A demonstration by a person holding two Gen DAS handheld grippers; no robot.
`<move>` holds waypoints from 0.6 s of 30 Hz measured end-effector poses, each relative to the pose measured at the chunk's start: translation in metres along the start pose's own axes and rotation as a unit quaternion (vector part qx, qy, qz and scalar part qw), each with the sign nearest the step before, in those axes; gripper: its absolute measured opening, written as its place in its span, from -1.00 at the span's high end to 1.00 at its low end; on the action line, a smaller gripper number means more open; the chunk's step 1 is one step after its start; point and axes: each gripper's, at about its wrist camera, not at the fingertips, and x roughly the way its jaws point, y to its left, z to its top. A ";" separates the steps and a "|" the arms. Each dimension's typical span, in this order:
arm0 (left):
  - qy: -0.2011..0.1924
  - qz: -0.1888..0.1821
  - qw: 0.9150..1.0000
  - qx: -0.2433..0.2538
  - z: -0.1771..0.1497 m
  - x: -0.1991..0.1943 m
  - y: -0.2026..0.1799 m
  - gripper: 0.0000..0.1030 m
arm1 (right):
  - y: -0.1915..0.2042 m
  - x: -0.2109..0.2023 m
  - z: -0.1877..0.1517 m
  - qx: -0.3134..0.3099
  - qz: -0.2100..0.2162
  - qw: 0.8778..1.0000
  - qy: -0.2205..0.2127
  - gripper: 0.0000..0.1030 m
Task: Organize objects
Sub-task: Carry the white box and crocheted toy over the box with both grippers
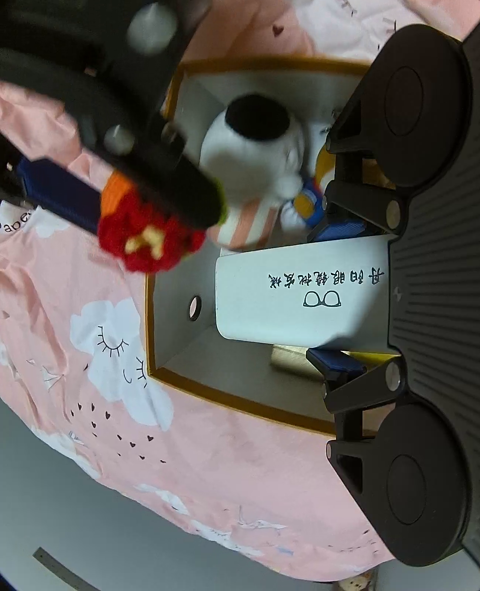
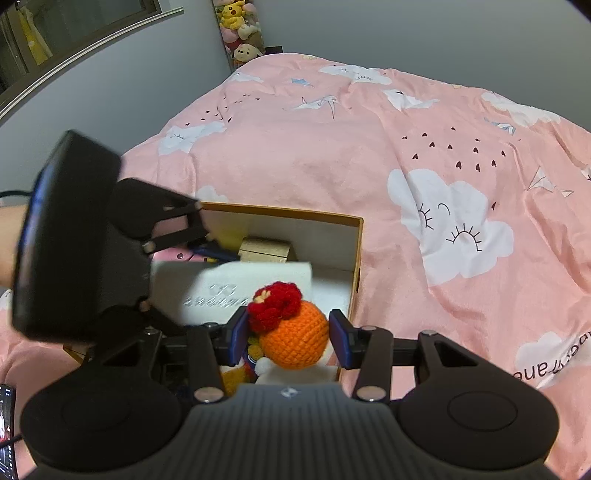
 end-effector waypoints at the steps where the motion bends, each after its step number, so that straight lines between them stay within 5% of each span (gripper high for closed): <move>1: -0.003 -0.006 1.000 0.001 0.000 0.002 0.001 -0.33 | -0.001 0.002 0.000 0.000 0.001 1.000 0.001 0.06; 18: -0.011 -0.009 1.000 0.023 0.008 0.029 0.001 -0.36 | 0.009 0.034 -0.003 -0.025 0.002 0.999 0.024 0.06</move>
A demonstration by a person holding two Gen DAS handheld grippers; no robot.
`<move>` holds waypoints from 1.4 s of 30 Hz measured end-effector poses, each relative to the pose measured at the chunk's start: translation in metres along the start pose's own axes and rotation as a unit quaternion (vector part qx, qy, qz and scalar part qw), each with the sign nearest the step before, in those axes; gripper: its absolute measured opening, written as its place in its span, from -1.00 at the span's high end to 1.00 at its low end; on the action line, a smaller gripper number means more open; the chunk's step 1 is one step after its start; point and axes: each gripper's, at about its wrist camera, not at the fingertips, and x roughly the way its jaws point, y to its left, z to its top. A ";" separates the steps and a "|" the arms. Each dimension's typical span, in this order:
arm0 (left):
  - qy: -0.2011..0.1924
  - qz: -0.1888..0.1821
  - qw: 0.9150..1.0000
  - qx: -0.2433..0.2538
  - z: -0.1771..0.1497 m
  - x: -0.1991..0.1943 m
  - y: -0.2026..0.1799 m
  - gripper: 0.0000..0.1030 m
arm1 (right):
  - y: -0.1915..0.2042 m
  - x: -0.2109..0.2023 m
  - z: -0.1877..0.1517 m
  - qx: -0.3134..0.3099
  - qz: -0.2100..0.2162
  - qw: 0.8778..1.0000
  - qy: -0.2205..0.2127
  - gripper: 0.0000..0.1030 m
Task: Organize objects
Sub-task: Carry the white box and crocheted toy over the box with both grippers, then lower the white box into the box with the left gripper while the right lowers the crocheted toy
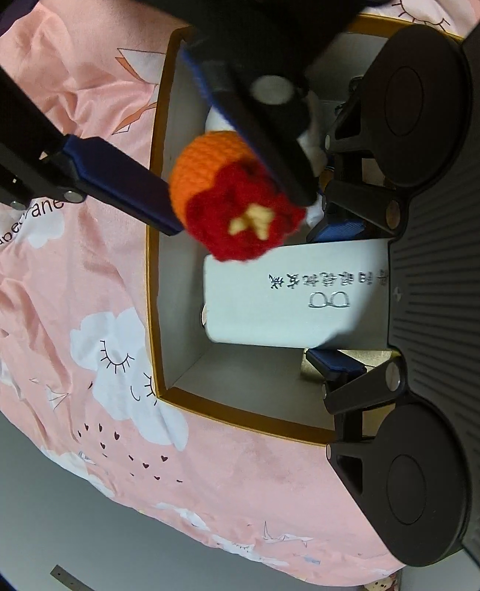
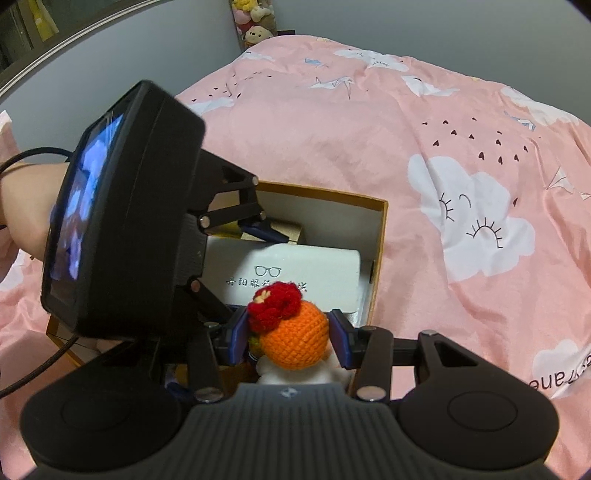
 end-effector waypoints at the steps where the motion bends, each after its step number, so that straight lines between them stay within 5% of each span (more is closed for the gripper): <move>1: 0.000 0.000 1.000 -0.001 0.000 0.000 0.000 -0.38 | 0.001 0.001 0.000 -0.001 -0.001 1.000 0.000 0.06; 15: -0.025 -0.002 0.999 -0.046 -0.017 -0.025 0.012 -0.50 | -0.003 -0.004 0.008 -0.013 -0.028 0.999 -0.022 0.06; 26: -0.024 -0.012 0.989 -0.148 -0.056 -0.052 0.029 -0.57 | -0.008 0.000 0.024 -0.003 -0.037 0.998 -0.040 0.06; 31: -0.010 -0.063 0.970 -0.233 -0.066 -0.042 0.036 -0.35 | -0.007 0.007 0.030 -0.003 -0.044 0.998 -0.040 0.06; 34: -0.012 -0.088 0.966 -0.245 -0.070 -0.038 0.037 0.12 | -0.007 0.011 0.034 -0.001 -0.045 0.998 -0.038 0.06; 42: -0.006 -0.092 0.974 -0.206 -0.069 -0.039 0.047 0.26 | -0.005 0.019 0.039 -0.007 -0.046 0.998 -0.035 0.06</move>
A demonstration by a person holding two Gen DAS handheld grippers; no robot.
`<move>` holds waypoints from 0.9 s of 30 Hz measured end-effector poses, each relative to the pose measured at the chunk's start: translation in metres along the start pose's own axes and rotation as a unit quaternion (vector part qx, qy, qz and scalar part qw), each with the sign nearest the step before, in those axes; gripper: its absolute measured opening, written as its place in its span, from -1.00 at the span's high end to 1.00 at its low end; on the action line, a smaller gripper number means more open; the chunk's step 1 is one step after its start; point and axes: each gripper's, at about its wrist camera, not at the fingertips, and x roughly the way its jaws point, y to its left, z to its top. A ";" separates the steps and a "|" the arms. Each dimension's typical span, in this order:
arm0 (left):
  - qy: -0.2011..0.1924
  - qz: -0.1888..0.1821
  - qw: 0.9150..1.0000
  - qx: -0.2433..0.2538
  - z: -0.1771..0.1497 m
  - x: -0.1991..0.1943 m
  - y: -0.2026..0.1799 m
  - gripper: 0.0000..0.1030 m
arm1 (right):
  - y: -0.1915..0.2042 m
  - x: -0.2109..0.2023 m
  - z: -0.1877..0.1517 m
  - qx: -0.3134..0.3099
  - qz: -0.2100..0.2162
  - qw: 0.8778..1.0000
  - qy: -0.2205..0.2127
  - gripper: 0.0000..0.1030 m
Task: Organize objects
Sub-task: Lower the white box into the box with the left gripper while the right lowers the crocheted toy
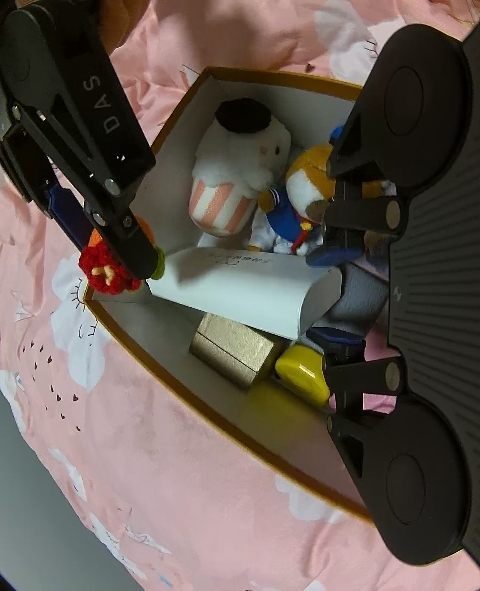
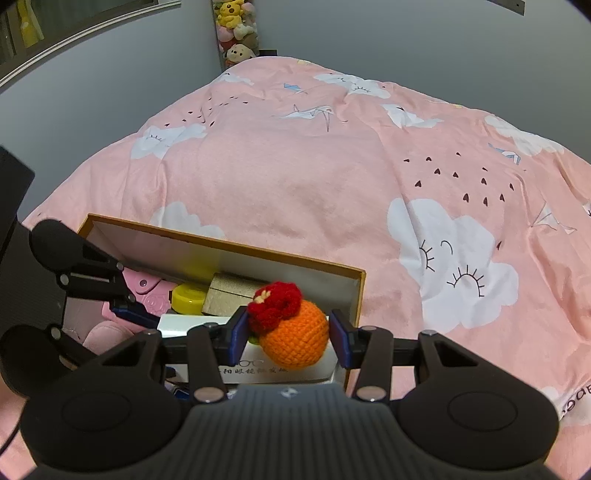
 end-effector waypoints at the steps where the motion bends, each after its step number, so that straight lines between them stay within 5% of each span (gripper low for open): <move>1: 0.003 0.008 1.000 0.005 0.000 -0.001 0.000 0.27 | 0.001 0.001 0.001 -0.001 0.000 1.000 0.000 0.06; 27: 0.036 -0.026 0.998 -0.035 -0.012 0.013 0.005 0.24 | 0.010 0.056 0.010 0.001 -0.051 0.999 0.013 0.04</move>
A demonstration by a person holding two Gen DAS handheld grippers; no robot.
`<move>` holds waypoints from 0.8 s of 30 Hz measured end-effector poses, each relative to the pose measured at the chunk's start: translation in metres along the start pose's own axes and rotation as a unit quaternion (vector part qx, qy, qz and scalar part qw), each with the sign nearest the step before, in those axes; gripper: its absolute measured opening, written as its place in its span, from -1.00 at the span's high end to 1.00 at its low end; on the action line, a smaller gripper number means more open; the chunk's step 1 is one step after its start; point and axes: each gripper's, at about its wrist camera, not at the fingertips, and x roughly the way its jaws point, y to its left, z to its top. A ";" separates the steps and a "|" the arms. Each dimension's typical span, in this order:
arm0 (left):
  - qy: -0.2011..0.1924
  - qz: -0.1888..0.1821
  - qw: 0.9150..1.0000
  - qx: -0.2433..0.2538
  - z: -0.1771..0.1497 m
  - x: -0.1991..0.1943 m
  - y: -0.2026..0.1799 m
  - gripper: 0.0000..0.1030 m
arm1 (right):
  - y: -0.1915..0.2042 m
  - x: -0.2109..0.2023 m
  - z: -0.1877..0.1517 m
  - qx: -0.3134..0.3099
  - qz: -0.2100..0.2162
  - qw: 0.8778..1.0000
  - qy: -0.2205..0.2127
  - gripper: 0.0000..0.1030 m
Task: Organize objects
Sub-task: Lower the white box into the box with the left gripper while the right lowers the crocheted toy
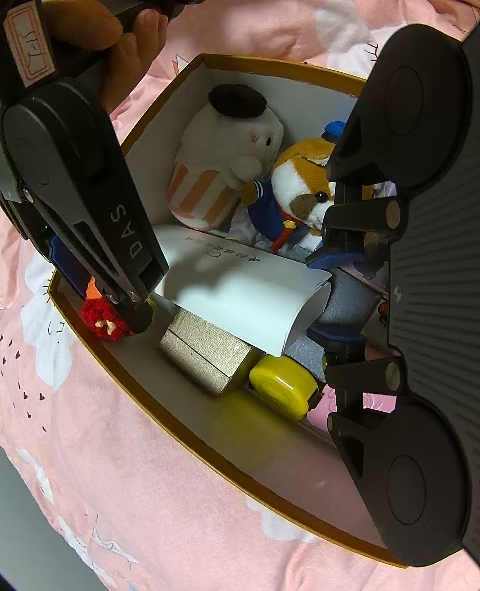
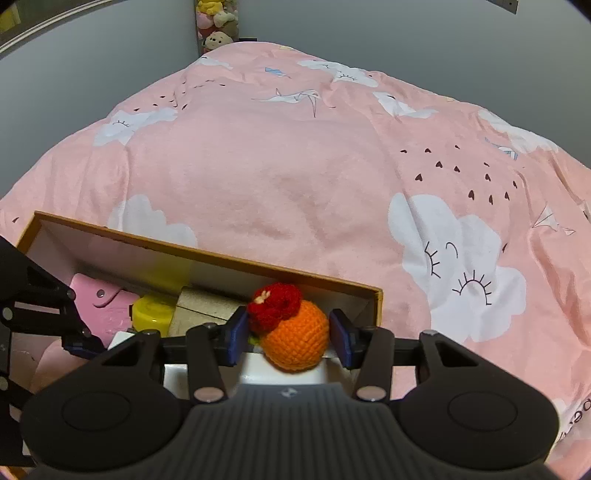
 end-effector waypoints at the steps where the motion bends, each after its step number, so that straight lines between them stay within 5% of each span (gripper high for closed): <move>1: -0.001 0.001 1.000 0.000 -0.001 -0.001 0.000 0.24 | 0.000 0.000 0.000 0.001 -0.002 1.000 0.000 0.03; 6: -0.021 0.007 1.000 -0.009 0.002 -0.005 0.002 -0.03 | -0.003 -0.003 -0.001 0.003 0.001 1.000 -0.002 0.00; 14: -0.031 0.010 0.999 -0.023 0.008 -0.011 0.000 -0.04 | -0.010 -0.014 -0.001 0.012 0.005 1.000 -0.010 -0.01; 19: -0.033 0.016 0.999 -0.033 0.009 -0.008 -0.003 -0.04 | -0.011 -0.016 -0.003 0.014 0.021 1.000 -0.002 0.61; 24: -0.038 0.016 0.998 -0.042 0.008 -0.011 -0.003 -0.04 | -0.009 -0.006 -0.005 0.014 0.028 0.999 0.012 0.79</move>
